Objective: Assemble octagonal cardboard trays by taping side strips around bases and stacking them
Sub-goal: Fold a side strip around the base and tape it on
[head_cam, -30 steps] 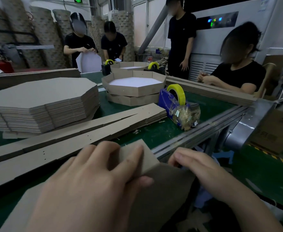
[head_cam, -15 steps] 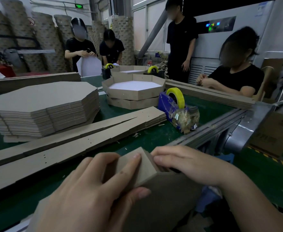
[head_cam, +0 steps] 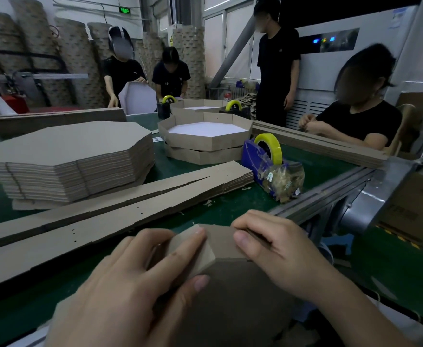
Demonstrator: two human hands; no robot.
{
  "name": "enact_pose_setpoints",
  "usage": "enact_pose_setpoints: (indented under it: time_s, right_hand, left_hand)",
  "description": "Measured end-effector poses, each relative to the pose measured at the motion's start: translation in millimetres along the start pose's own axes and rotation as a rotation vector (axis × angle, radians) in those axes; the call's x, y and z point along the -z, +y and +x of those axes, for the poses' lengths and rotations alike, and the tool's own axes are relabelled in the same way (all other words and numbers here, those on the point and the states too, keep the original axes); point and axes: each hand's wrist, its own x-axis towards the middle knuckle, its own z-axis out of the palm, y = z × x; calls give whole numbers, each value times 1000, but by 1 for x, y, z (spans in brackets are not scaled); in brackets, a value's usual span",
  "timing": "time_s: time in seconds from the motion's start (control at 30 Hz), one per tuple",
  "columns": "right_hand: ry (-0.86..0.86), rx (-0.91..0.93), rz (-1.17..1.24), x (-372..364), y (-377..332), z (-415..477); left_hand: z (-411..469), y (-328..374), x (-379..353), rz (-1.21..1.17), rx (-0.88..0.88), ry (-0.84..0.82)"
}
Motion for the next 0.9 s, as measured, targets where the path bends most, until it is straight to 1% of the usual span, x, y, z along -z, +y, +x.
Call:
enact_pose_setpoints:
  time_s: [0.17,0.23,0.37,0.43,0.5,0.6,0.73,0.9]
  right_hand:
    - [-16,56,-9,-7,-14,5]
    - [-32,3,49,-3,-11,6]
    - [-33,-153,45,9,12,3]
    - [9,-196,201,9,17,0]
    - [80,-174,292,6,17,0]
    - [150,-136,317,0,15,3]
    - [168,-87,283,-8,9,7]
    - [141,-23,262,-14,-1,12]
  left_hand:
    - [16,14,1,48,-55,-74]
    - [18,15,1,32,-53,-83]
    - [14,7,2,-15,-60,-13]
    - [12,4,4,-49,-45,21]
    - [12,4,4,-63,-44,37]
    - [10,2,3,-87,-28,26]
    - [9,-6,8,-77,-22,-46]
    - [22,4,4,103,-112,-157]
